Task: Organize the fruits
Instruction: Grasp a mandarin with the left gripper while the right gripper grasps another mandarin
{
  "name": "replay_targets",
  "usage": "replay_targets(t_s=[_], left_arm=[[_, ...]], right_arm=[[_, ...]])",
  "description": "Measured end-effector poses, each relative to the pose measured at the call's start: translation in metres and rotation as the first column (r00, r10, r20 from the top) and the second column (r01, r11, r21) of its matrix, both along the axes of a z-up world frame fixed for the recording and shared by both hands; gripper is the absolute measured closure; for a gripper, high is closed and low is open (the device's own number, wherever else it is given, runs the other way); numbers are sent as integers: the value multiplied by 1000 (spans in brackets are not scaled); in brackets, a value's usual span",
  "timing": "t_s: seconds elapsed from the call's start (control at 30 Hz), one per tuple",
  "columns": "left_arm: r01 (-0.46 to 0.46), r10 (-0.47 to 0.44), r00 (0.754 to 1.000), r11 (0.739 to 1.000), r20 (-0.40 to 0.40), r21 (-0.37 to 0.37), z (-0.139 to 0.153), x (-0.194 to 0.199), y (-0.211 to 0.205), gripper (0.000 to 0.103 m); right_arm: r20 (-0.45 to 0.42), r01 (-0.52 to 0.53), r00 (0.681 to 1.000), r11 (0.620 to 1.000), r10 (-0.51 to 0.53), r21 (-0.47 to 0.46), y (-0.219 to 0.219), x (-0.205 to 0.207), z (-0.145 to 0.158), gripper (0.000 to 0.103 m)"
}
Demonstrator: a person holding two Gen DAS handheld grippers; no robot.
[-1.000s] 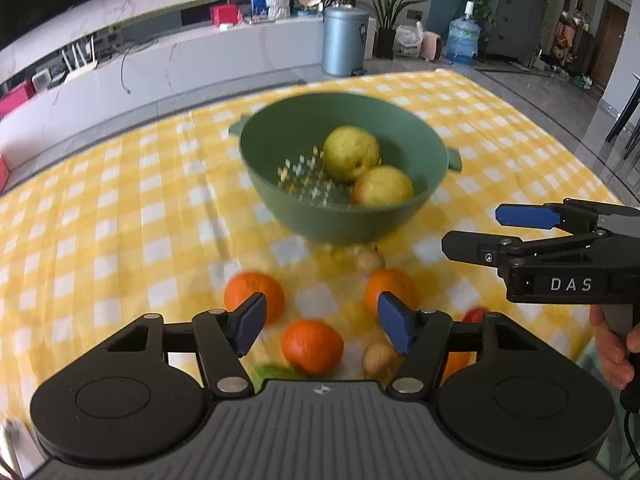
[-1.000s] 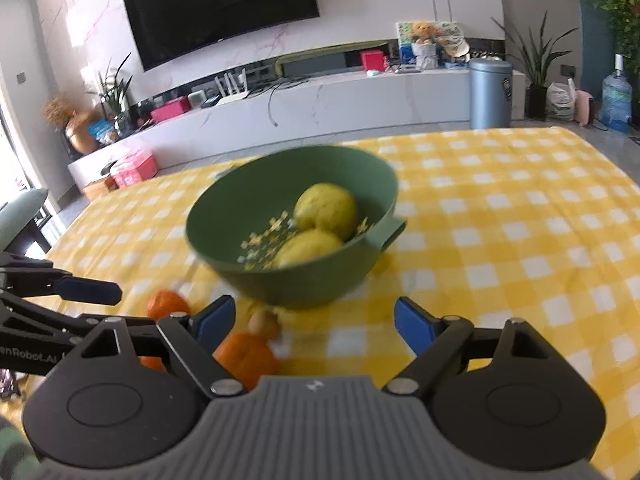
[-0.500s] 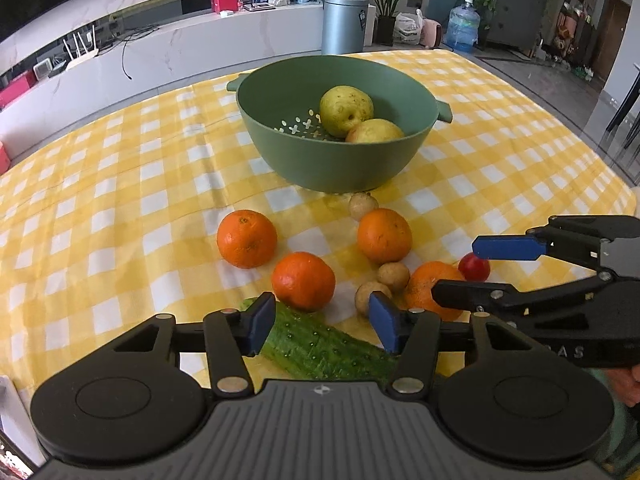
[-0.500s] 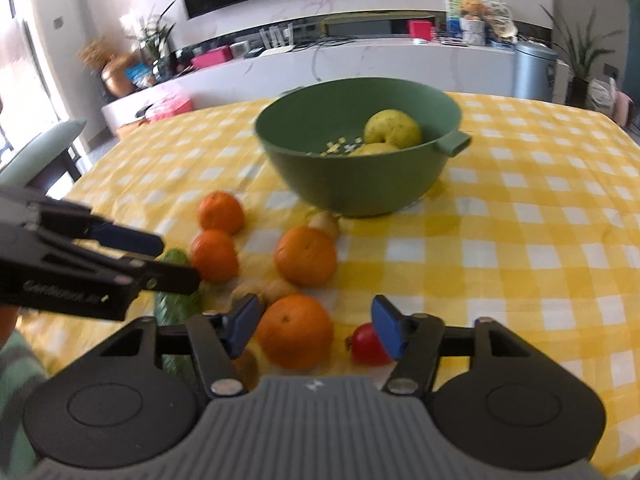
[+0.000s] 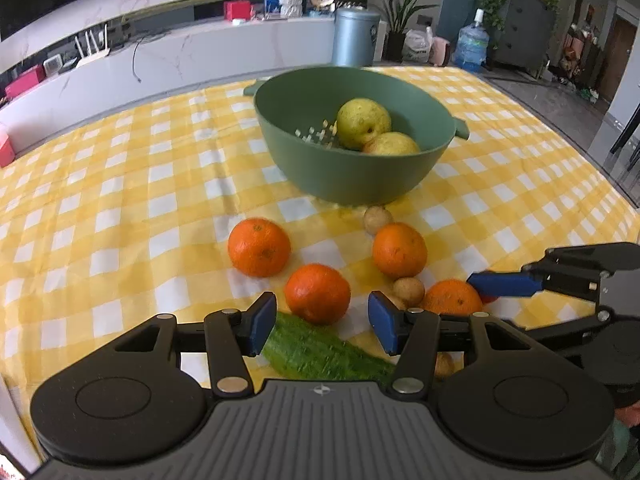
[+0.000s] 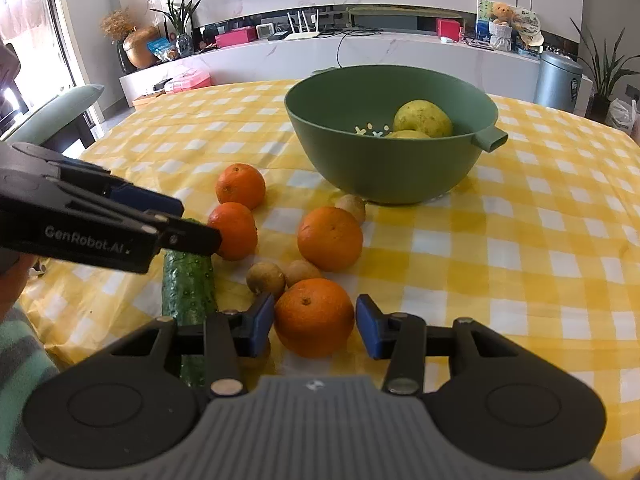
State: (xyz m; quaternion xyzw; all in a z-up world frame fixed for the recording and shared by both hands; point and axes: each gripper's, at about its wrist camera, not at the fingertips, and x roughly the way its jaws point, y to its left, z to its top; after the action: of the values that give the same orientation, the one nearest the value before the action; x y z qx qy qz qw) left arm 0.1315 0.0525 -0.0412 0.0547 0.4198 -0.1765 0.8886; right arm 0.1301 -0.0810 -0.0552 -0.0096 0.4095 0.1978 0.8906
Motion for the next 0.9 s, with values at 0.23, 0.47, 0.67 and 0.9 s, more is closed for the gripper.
replay_targets(t_s=[0.23, 0.47, 0.67, 0.9], left_arm=[[33, -33, 999, 996, -3, 82, -11, 9, -15, 41], [27, -24, 999, 994, -26, 110, -19, 16, -20, 49], [23, -22, 1000, 987, -12, 158, -21, 16, -25, 56], [32, -31, 999, 986, -8, 166, -19, 16, -25, 58]], right_arm=[[-10, 2, 1000, 1000, -2, -5, 2, 2, -3, 58], [-22, 2, 1000, 1000, -3, -4, 3, 3, -5, 57], [-26, 0, 1000, 1000, -1, -13, 4, 4, -6, 58], [-36, -7, 999, 1000, 6, -16, 3, 4, -5, 59]])
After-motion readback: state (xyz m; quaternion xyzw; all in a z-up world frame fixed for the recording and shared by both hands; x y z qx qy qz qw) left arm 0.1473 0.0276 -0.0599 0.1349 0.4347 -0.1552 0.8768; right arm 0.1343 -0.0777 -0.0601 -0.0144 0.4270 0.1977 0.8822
